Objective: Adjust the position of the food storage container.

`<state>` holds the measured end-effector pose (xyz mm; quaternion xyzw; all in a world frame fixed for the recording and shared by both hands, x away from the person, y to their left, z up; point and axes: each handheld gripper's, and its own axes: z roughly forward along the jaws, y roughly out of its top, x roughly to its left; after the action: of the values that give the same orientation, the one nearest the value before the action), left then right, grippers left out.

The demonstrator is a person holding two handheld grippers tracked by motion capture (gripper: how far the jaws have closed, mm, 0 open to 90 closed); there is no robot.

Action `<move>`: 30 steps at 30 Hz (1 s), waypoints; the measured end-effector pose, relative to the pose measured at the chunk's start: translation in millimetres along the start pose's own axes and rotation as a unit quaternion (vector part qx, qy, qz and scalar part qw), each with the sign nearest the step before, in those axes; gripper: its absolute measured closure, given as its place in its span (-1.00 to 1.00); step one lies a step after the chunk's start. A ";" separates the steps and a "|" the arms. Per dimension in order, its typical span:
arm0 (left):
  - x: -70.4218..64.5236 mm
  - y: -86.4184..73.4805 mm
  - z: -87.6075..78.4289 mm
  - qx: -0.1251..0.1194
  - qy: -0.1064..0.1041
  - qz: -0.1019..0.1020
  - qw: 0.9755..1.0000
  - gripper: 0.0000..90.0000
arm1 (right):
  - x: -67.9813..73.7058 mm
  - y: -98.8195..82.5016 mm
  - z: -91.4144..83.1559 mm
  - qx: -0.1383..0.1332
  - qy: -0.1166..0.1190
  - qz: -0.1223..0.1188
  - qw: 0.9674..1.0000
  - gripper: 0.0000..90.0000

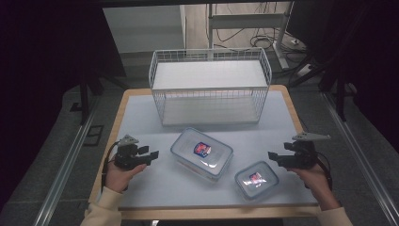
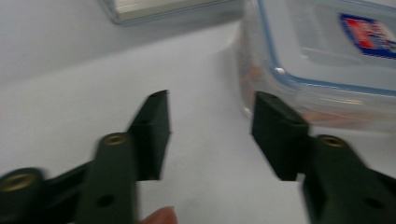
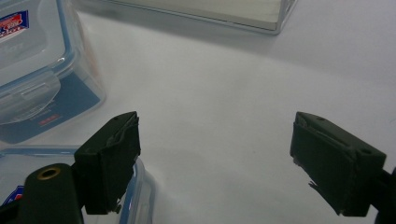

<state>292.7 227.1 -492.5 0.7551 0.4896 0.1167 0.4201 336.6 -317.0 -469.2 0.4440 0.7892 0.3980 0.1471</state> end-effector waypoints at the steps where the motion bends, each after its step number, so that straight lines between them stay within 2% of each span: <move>1: -1.8 -0.2 -2.7 0.001 -0.009 0.006 1.000 0.32 | 0.2 0.3 -1.0 -0.002 -0.002 -0.002 1.000 -0.65; 4: -5.1 -2.3 -8.3 0.002 -0.021 0.015 1.000 0.69 | 0.1 1.5 -2.9 -0.008 -0.008 0.000 1.000 -0.66; 7: -6.6 -3.0 -9.2 0.008 -0.036 0.018 0.999 0.93 | -1.5 0.0 -2.2 -0.008 -0.013 0.004 1.000 -0.67; 12: -18.9 -4.0 -6.2 0.018 -0.065 0.031 0.997 0.99 | -3.3 -3.1 -1.8 -0.002 -0.013 0.010 1.000 -0.67; 13: -23.6 -4.9 -4.8 0.020 -0.071 0.035 0.997 0.99 | -3.7 -3.5 -2.0 -0.001 -0.013 0.011 1.000 -0.67; 14: -33.9 -6.7 -2.2 0.027 -0.084 0.047 0.995 0.99 | -4.2 -4.1 -2.3 -0.001 -0.012 0.012 1.000 -0.67; 15: -33.9 -6.7 -2.2 0.027 -0.084 0.047 0.995 0.99 | -4.0 -4.3 -2.4 0.000 -0.013 0.013 1.000 -0.67; 18: -50.4 -10.2 2.6 0.027 -0.099 0.057 0.993 1.00 | -3.7 -4.7 -2.1 0.002 -0.014 0.013 1.000 -0.67; 22: -73.6 -14.9 14.3 0.041 -0.127 0.079 0.988 1.00 | -3.2 -5.3 -0.7 0.003 -0.018 0.011 1.000 -0.67; 23: -79.3 -15.7 18.0 0.047 -0.134 0.083 0.986 1.00 | -3.2 -5.7 0.3 0.005 -0.019 0.011 1.000 -0.67; 24: -89.6 -17.0 25.1 0.057 -0.143 0.096 0.983 1.00 | -3.1 -6.0 0.8 0.005 -0.019 0.011 1.000 -0.67; 25: -89.6 -17.0 25.1 0.057 -0.143 0.096 0.983 1.00 | -3.0 -6.2 1.1 0.006 -0.020 0.011 1.000 -0.67; 28: -106.7 -17.9 39.0 0.078 -0.163 0.118 0.977 1.00 | -2.7 -6.7 2.4 0.005 -0.019 0.010 1.000 -0.67; 29: -116.2 -18.1 47.4 0.086 -0.168 0.126 0.974 1.00 | -2.2 -6.9 2.7 0.004 -0.017 0.008 1.000 -0.67; 30: -116.2 -18.1 47.4 0.086 -0.168 0.126 0.974 1.00 | -1.6 -7.0 3.0 0.004 -0.017 0.006 1.000 -0.67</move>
<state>251.6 108.3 -508.1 0.8530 0.3209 -0.0025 0.4115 335.1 -318.8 -476.6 0.4559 0.7856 0.3881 0.1562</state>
